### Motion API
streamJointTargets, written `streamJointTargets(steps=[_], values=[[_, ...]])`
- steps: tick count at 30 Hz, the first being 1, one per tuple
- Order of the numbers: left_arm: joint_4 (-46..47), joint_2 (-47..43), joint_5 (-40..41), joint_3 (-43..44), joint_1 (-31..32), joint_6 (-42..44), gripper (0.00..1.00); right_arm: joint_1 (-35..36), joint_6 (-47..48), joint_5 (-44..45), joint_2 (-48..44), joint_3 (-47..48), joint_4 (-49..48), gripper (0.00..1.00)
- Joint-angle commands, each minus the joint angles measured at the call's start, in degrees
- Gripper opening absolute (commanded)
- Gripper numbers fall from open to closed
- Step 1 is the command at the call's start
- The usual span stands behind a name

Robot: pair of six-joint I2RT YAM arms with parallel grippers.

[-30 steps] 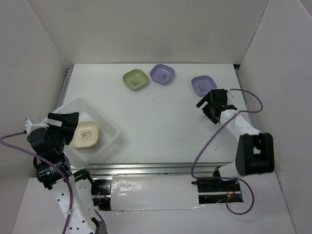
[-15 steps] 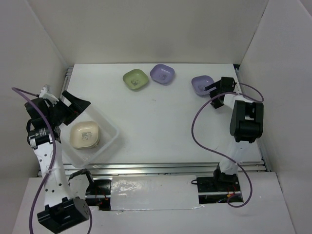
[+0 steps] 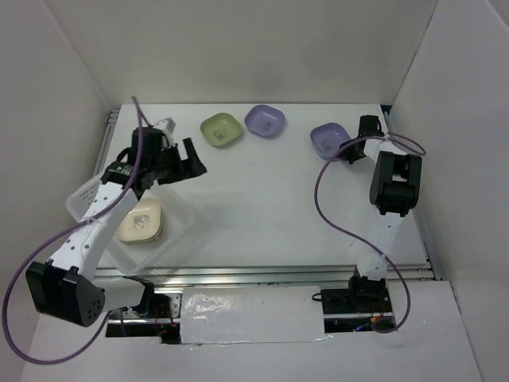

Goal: Place the plates into the plastic bin on the countertop

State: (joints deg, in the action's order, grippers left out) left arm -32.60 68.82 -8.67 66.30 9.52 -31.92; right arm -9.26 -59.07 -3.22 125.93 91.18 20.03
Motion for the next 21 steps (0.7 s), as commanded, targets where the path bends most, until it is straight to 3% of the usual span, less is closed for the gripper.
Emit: streamJointTargets(steps=[1, 4, 6, 8, 14, 18, 21], values=[[1.1, 5.4, 10.7, 7.6, 10.0, -0.8, 0.99, 0.0, 0.9, 2.2, -4.3, -4.2, 3.1, 0.0], [-2.6, 12.6, 16.3, 16.7, 18.7, 0.5, 0.99, 2.0, 5.6, 8.7, -13.4, -12.3, 1.7, 0.0], [-6.0, 16.6, 19.6, 24.3, 22.4, 1.6, 0.99, 7.4, 12.6, 18.0, -23.2, -18.0, 1.8, 0.0], [-7.6, 21.8, 20.8, 28.6, 26.3, 2.4, 0.99, 12.0, 16.0, 21.5, -30.6, -20.9, 4.0, 0.0], [-12.0, 33.8, 20.1, 43.1, 30.9, 5.1, 0.98, 23.7, 20.0, 10.9, -50.2, -35.9, 2.8, 0.0], [-15.1, 40.1, 20.7, 49.3, 32.9, 5.5, 0.91, 26.1, 18.3, 4.5, -62.4, -41.7, 1.7, 0.0], [-14.8, 41.4, 19.7, 48.5, 33.7, 4.5, 0.79, 27.3, 18.0, 2.0, -68.3, -41.6, 3.1, 0.0]])
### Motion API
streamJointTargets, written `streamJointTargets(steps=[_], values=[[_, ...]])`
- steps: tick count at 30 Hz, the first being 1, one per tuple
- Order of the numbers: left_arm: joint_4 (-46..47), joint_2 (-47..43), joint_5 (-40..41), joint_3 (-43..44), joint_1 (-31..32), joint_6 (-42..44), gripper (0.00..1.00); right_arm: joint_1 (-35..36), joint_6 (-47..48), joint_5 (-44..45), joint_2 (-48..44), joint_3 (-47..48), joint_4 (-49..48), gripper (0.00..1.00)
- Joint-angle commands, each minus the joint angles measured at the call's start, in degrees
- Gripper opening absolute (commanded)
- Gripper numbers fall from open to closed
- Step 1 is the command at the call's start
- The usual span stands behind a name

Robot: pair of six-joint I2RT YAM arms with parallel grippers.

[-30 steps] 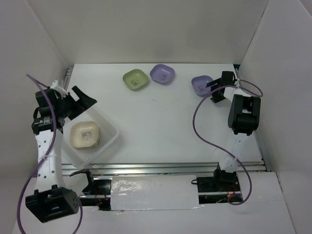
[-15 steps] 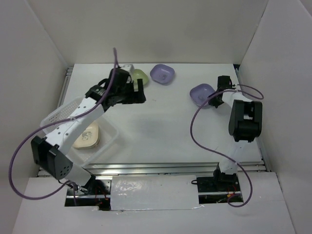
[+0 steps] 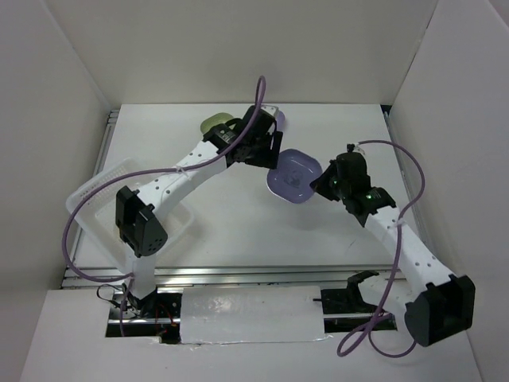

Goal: Place the plates into the plastic bin on the countertop

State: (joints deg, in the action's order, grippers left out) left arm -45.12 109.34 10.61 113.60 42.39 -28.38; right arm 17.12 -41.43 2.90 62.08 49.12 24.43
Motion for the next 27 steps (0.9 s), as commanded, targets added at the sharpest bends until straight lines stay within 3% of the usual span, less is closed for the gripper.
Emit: streamJointTargets(steps=[1, 4, 8, 9, 11, 13, 14, 15, 16, 17, 20, 21, 22, 23, 27], values=[[-1.2, 1.1, -0.7, 0.5, 1.2, 0.9, 0.73, 1.2, 0.6, -4.6, -6.1, 0.7, -1.1, 0.0], [0.4, 1.0, -0.9, -1.2, 2.5, -0.1, 0.66, 1.5, 0.9, -5.0, -6.7, 1.7, 0.2, 0.0], [0.8, 0.6, 0.5, -1.6, 4.2, -1.0, 0.64, 1.5, 1.2, -4.7, -6.3, 1.9, 1.0, 0.0], [0.6, 0.6, 1.1, -1.5, 4.8, -0.9, 0.36, 1.6, 1.0, -5.0, -6.4, 1.5, 1.0, 0.0], [-1.1, 0.7, 4.7, -0.7, 5.2, -1.4, 0.0, 1.9, 0.9, -5.0, -7.8, 0.7, 0.4, 0.02], [-3.2, -0.3, 8.1, -0.8, 5.0, -4.2, 0.0, 2.1, 0.7, -3.7, -10.0, -1.4, -0.3, 0.69], [-4.3, -1.4, 11.4, -3.4, 4.5, -7.4, 0.0, 1.4, -0.2, -3.1, -10.6, -3.1, -0.4, 0.92], [-4.8, -5.2, 13.0, -5.6, 1.9, -9.5, 0.0, 0.5, -0.1, -1.6, -11.2, -4.1, -0.5, 1.0], [-3.6, -11.8, 13.9, -12.7, -2.8, -13.9, 0.0, -0.4, -0.5, -1.7, -12.3, -6.6, -0.7, 1.0], [-3.6, -11.9, 13.9, -18.0, -2.8, -16.0, 0.0, -1.2, -0.4, -2.0, -12.5, -8.1, -1.2, 1.0], [6.9, -37.2, 3.2, -41.8, -20.5, -20.4, 0.0, -3.5, -0.2, -5.9, -12.6, -13.2, -5.4, 1.0], [10.2, -42.2, -3.5, -46.5, -32.3, -21.0, 0.0, -3.5, -0.2, -6.8, -11.6, -14.0, -6.2, 1.0], [10.2, -47.2, -5.6, -50.8, -37.9, -21.3, 0.0, -3.5, -0.3, -8.3, -10.9, -14.8, -7.8, 1.0], [9.3, -55.6, -6.5, -55.6, -48.3, -21.1, 0.0, -3.5, -0.5, -8.7, -10.1, -15.9, -8.7, 1.0], [0.0, -69.6, -4.0, -59.9, -64.1, -21.3, 0.0, -1.7, -1.5, -10.0, -5.9, -16.3, -12.5, 1.0]])
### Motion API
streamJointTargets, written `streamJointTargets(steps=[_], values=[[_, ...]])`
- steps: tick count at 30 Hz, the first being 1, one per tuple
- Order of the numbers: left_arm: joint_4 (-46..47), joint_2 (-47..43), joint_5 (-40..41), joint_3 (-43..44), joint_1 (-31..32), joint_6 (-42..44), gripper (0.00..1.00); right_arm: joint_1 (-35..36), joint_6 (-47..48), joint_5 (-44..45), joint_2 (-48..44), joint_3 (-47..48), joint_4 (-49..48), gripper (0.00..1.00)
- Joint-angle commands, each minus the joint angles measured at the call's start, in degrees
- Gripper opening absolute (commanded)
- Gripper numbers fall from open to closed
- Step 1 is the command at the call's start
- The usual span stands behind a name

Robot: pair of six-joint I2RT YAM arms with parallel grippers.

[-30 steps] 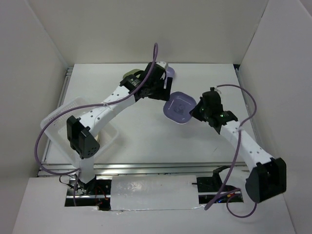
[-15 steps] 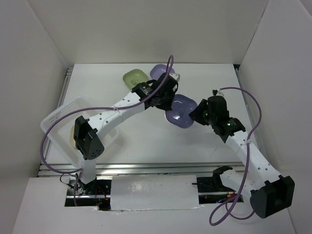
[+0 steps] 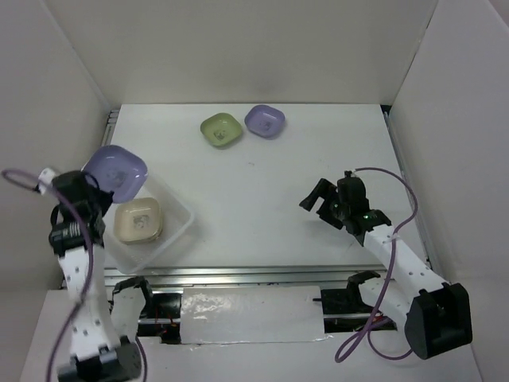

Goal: Place the plates into the plastic bin on the countertop

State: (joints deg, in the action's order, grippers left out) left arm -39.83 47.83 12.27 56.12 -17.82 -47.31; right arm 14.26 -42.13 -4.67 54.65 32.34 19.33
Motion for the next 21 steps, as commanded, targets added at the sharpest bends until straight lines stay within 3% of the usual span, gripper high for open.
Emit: streamJointTargets(steps=[1, 3, 7, 13, 19, 21], values=[[-6.6, -9.9, -5.9, -3.4, -5.6, -2.3, 0.0, 2.5, -1.2, -2.5, 2.1, 0.9, -8.2, 1.0], [-6.8, -12.6, -6.9, -6.7, -8.8, -3.3, 0.0, 3.8, -1.4, -2.5, 3.4, 2.2, -8.5, 1.0], [-5.2, -11.9, -11.5, -15.2, -9.1, -8.7, 0.0, 6.8, -0.5, -1.0, 4.3, 4.7, -6.9, 1.0], [4.4, -27.1, -18.2, -28.0, -9.0, -23.6, 0.0, 7.0, 1.1, -0.8, 1.9, 4.8, -5.4, 1.0], [3.7, -26.3, -17.9, -31.0, -9.8, -26.2, 0.0, 6.0, 2.0, -2.3, -0.5, 3.7, -5.5, 1.0], [3.3, -27.0, -17.7, -32.1, -9.9, -27.2, 0.06, 5.6, 2.1, -3.1, -0.4, 3.8, -5.6, 1.0]])
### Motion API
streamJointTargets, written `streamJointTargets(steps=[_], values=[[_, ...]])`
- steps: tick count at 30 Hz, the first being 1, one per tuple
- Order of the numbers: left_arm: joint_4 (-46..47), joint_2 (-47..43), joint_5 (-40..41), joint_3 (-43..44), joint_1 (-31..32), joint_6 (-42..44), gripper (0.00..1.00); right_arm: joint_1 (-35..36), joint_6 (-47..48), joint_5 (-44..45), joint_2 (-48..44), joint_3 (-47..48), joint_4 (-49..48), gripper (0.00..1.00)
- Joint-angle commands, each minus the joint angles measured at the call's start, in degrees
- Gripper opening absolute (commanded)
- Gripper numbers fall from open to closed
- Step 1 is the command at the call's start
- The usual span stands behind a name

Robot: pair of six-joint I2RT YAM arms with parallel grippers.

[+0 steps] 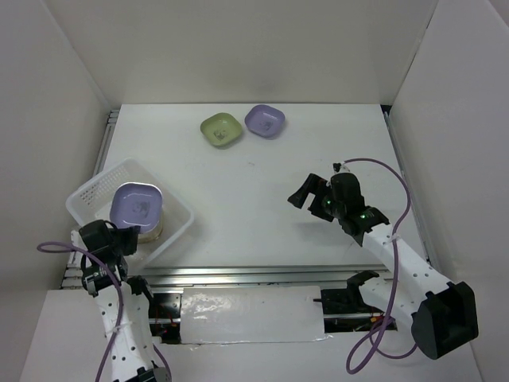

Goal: Place the plates into the plastic bin on the countertop

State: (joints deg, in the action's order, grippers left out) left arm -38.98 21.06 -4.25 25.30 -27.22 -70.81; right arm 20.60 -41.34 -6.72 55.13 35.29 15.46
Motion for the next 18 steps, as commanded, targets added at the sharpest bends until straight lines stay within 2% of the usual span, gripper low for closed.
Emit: streamJointTargets(steps=[1, 2, 3, 4, 7, 11, 14, 18], values=[[2.0, -0.7, -0.9, -2.0, -0.4, -4.5, 0.11, -0.6, 1.4, -1.1, -0.7, 1.0, -1.7, 1.0], [1.5, -0.8, -0.7, -2.1, -0.5, -4.8, 0.37, -0.6, 1.4, -1.2, -0.7, 1.3, -1.6, 1.0], [1.0, -0.8, -0.4, -1.7, -0.5, -4.9, 0.56, -0.9, 1.5, -1.3, -0.7, 1.3, -1.6, 1.0], [0.3, -0.5, -0.1, -1.2, -0.5, -5.0, 0.99, -0.8, 1.7, -1.5, -0.6, 1.4, -1.5, 1.0], [-1.3, -0.5, 0.7, 2.6, -0.6, -4.1, 0.99, -0.9, 2.1, -2.0, -0.8, 1.4, -1.7, 1.0], [-1.1, 1.1, 0.8, 14.2, -0.2, 2.1, 0.99, -1.1, 1.7, -2.3, -1.8, 0.6, -2.5, 1.0], [7.1, 4.9, -5.6, 19.5, 0.8, 7.9, 0.99, -1.4, 0.7, -2.2, -2.9, -0.5, -4.1, 1.0], [11.7, 18.2, -15.9, 26.7, 1.3, 14.5, 0.99, -1.9, -1.5, -1.6, -1.8, -1.2, -6.8, 1.0]])
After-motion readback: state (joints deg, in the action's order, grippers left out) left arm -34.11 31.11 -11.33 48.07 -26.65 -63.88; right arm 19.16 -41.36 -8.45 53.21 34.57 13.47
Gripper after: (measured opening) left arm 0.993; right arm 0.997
